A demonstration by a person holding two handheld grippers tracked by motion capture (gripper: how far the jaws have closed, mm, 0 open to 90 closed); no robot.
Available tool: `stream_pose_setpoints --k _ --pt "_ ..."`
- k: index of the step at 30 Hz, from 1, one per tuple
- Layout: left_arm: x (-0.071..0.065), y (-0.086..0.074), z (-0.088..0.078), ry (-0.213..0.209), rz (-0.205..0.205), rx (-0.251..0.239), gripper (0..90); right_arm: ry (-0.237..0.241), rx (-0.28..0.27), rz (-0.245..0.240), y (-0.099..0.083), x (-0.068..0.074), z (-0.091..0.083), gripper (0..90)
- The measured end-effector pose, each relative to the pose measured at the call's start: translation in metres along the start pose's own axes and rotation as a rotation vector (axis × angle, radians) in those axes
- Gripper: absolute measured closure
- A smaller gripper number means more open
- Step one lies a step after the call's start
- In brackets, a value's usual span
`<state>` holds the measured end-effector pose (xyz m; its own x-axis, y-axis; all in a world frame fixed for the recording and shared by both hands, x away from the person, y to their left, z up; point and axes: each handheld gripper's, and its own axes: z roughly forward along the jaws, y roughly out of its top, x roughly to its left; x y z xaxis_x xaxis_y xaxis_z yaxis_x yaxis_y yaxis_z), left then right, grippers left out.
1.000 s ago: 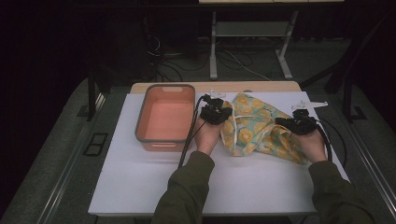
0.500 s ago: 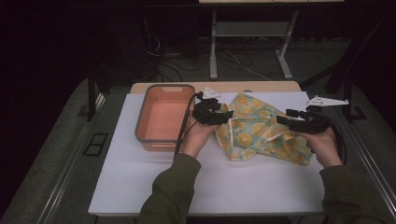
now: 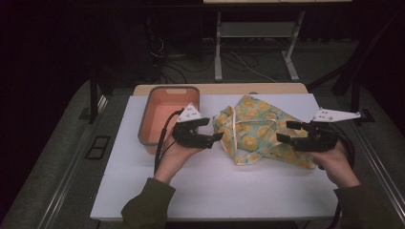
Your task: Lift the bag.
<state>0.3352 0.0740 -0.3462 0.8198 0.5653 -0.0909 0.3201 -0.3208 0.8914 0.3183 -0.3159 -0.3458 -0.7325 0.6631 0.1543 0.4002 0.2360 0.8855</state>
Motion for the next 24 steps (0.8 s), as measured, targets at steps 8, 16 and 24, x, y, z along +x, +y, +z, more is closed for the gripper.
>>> stream_pose_setpoints --k 8,16,24 --pt "-0.005 -0.042 -0.033 -0.015 0.008 0.012 21.1 0.040 0.047 -0.046 -0.037 0.023 0.006 24.7" --pt "-0.006 -0.080 -0.051 -0.025 0.015 0.043 14.1 0.030 0.071 -0.080 -0.077 0.037 0.015 17.4" --pt "0.000 -0.108 -0.059 -0.005 -0.020 0.071 4.0 0.037 0.090 -0.086 -0.096 0.044 0.017 14.5"
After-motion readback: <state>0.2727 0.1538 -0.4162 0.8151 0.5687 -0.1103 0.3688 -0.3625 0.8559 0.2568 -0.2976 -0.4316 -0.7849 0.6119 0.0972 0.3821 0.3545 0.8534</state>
